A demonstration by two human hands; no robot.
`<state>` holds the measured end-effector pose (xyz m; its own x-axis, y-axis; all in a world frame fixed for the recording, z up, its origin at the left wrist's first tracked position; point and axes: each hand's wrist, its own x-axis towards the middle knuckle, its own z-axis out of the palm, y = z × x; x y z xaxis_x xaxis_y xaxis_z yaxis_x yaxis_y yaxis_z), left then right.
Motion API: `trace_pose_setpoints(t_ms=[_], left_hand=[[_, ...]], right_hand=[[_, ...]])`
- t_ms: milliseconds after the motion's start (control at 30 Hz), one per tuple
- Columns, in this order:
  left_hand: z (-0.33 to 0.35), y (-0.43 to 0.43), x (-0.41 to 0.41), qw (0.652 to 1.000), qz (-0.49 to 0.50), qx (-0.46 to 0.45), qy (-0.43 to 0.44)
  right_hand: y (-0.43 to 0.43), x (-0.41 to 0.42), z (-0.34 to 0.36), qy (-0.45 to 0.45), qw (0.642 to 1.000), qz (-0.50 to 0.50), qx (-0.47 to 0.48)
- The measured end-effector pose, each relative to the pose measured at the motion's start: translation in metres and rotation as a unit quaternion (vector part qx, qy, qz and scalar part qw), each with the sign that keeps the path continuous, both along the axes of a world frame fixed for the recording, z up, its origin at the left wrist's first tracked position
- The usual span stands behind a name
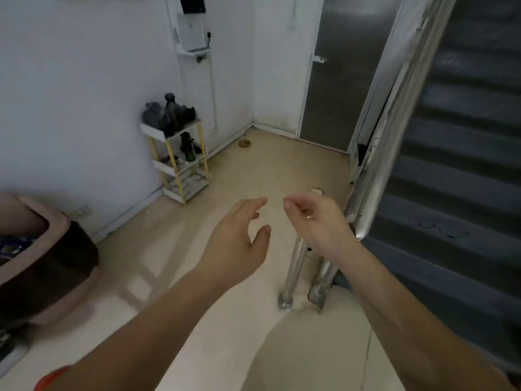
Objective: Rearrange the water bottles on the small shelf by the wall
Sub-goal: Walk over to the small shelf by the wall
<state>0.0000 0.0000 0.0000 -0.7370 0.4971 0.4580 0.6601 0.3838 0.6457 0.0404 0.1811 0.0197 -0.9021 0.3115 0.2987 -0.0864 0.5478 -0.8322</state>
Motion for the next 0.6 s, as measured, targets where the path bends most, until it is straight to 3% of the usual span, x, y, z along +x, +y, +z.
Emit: trace_pose_setpoints(t_ms=[267,433,600], left_hand=[[-0.052,-0.066,-0.088,0.964,0.164,0.049,-0.202],[-0.071,-0.09,-0.201,0.943,0.22,0.072,-0.239],[-0.073,-0.069,-0.319,0.939,0.202,0.09,-0.263]], right_hand=[[-0.06,-0.144,-0.067,-0.109,0.984,0.077,-0.119],[-0.084,-0.27,-0.07,-0.149,0.974,0.078,-0.154],[-0.081,-0.393,-0.053,-0.153,0.971,0.044,-0.178]])
